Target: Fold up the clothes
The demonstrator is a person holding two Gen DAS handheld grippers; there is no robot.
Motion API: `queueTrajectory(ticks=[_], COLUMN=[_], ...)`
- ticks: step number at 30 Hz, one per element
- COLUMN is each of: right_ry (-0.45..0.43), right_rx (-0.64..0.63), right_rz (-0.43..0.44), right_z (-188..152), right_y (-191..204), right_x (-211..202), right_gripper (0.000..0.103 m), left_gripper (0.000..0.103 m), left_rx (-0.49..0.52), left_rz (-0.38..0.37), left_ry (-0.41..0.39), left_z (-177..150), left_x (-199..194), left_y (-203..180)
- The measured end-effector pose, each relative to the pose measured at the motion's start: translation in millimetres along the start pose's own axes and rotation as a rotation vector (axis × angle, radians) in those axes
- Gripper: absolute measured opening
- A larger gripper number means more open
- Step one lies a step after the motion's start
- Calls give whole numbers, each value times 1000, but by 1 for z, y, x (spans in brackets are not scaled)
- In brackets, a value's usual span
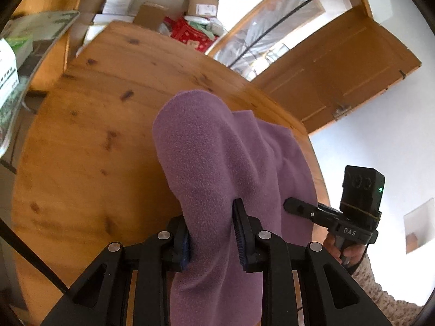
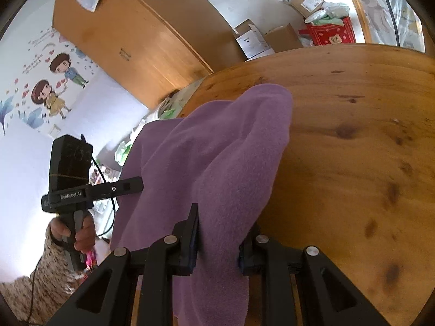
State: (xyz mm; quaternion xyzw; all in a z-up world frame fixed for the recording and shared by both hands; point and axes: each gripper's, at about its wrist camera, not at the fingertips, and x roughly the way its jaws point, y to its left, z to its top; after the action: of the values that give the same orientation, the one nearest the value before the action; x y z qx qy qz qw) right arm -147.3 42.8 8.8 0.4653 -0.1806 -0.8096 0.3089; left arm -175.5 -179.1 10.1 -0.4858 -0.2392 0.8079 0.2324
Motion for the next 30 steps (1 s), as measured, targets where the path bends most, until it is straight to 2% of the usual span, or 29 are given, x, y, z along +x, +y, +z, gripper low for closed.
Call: queueTrajectory(ticks=[7,9,12,17,20,30], right_ry=[-13,-6,-10,-24,-38,-95], right_rx=[-16,-38,-55,-30,-38,-130], right_rz=[-30,-54,-74,-96,-118,-301], right_z=[11,9,6,4,1,-19], right_y=[-1,-1,-2,-7,-6,26], right_x=[21,23,24,26,22,2], right_gripper=[24,26,28,38,39,43], left_gripper=[28,28,29,41,41,40], left_rx=[-22,-29,-15,-43,-51,20], left_rz=[24,14,20,46,72,326], left_ry=[-20,-25,-22,-32,-43,-124], left_z=[23,16,15,11,5,-21], left_x=[3,-11,-12,-12,-18,-44], left_y=[27,34,32,33,32,-4])
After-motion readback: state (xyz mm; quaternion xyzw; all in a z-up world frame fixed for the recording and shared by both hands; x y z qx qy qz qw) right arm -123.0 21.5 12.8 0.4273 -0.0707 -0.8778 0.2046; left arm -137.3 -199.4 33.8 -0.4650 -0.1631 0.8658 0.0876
